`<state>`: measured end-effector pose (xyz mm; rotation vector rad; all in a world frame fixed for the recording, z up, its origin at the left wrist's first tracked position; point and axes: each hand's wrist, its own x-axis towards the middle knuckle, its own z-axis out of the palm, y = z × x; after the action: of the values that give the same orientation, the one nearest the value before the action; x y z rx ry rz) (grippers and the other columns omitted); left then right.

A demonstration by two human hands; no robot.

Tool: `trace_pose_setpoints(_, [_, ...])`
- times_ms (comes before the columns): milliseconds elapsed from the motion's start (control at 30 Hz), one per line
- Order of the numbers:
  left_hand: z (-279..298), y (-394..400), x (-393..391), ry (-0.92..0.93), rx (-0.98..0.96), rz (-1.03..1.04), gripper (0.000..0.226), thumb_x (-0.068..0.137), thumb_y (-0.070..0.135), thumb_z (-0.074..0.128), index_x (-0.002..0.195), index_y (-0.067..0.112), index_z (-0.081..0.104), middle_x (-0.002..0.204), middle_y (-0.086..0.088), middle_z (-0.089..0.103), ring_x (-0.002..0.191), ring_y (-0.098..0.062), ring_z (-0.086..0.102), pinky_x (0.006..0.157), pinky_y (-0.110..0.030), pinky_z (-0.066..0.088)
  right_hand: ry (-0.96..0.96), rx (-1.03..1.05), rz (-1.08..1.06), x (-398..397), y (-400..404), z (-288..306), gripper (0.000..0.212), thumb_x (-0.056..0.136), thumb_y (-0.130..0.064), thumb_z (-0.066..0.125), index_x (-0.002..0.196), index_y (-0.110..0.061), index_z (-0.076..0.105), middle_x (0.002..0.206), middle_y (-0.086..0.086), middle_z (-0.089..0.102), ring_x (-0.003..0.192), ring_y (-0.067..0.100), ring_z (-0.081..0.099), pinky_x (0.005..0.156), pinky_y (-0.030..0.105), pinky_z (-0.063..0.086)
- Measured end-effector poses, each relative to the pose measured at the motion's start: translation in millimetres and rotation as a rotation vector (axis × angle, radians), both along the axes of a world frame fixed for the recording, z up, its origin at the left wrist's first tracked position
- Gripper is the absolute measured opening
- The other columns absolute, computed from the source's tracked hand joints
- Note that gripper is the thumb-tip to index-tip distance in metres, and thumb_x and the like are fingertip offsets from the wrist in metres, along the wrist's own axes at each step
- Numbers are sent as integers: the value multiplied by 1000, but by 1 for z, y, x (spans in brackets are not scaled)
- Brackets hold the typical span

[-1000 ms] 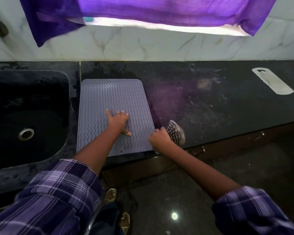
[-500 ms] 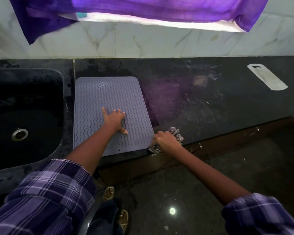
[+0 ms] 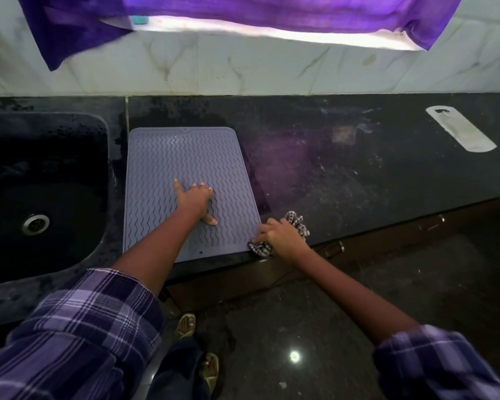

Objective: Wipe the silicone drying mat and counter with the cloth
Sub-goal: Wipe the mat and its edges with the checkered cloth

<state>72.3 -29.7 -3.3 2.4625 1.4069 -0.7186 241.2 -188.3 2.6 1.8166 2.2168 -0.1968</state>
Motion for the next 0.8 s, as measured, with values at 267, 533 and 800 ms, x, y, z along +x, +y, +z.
trace_pose_setpoints(267, [1,1,3,13,10,6,105,73,58,70,153,17,16,162,-7,10,150,-23,12,113,-67,-2,59,46,-294,-15,78,21,38,91,-7,50,124,-20,62,123,13,62,114,30,58,97,40,46])
trace_pose_setpoints(533, [1,5,0,6,28,-18,105,73,63,67,153,17,15,161,-7,13,150,-24,15,113,-67,-4,-7,-101,-138,-19,14,-2,38,93,-11,46,130,-16,56,133,11,55,123,28,47,99,40,39])
trace_pose_setpoints(800, [12,27,2,1,52,-148,83,72,59,70,135,10,47,138,-9,53,135,-25,44,114,-63,-9,341,-135,-295,18,78,48,47,74,5,52,114,-12,70,114,10,71,108,26,65,91,35,53])
